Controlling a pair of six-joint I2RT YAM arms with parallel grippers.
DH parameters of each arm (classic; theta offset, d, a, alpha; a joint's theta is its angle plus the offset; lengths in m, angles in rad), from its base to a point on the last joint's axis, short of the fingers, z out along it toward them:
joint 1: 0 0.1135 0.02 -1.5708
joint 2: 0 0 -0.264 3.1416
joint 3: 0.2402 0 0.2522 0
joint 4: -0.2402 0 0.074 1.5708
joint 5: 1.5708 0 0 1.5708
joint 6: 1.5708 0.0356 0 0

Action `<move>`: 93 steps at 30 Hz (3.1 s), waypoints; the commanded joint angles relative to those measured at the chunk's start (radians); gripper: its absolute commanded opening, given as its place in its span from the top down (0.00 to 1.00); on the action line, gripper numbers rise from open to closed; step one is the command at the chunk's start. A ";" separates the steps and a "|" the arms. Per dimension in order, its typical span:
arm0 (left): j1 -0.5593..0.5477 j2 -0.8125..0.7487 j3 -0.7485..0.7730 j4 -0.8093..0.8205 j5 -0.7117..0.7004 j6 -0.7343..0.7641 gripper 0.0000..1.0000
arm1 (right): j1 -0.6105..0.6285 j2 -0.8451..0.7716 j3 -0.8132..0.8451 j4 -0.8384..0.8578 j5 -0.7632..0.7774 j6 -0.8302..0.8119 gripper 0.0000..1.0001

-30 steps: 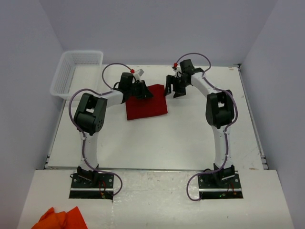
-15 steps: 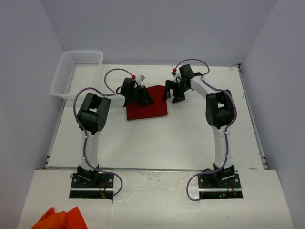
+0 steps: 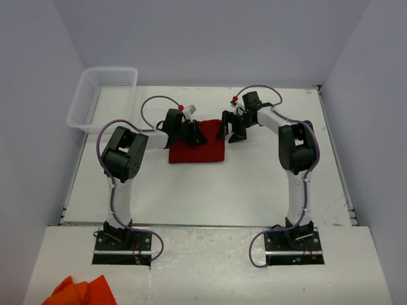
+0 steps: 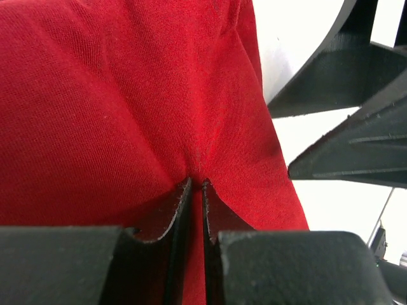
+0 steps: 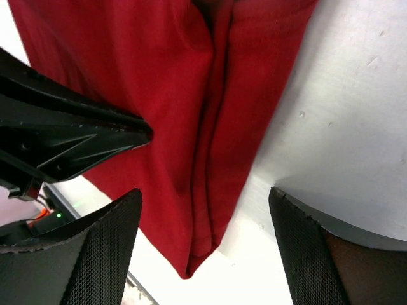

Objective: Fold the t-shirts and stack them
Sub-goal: Fold the long partially folded tshirt into a neat square, then put the neatly folded tshirt into the corner of the board with the right arm

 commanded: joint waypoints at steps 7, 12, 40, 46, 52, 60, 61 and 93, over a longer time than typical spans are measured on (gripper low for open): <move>-0.017 -0.014 -0.046 -0.093 -0.007 0.009 0.87 | 0.024 -0.053 -0.097 0.143 -0.038 0.162 0.16; -0.020 -0.041 -0.054 -0.081 0.014 -0.004 0.87 | 0.062 -0.018 -0.072 0.166 -0.020 0.249 0.18; -0.020 -0.091 -0.080 -0.027 0.080 -0.035 0.87 | 0.120 0.013 -0.029 0.194 0.037 0.447 0.78; -0.020 -0.095 -0.075 -0.024 0.088 -0.035 0.87 | 0.122 0.024 -0.006 0.169 0.031 0.425 1.00; -0.020 -0.106 -0.052 -0.050 0.057 -0.009 0.86 | 0.125 0.013 -0.006 0.168 0.023 0.325 1.00; -0.022 -0.232 -0.001 -0.182 -0.128 0.074 0.75 | 0.131 -0.037 0.006 0.126 0.083 0.161 1.00; -0.022 -0.245 -0.004 -0.183 -0.142 0.068 0.71 | 0.130 -0.040 0.009 0.119 0.087 0.135 1.00; -0.361 -0.962 -0.336 -0.380 -0.391 -0.014 0.60 | -0.036 -0.022 0.307 -0.211 0.825 -0.161 1.00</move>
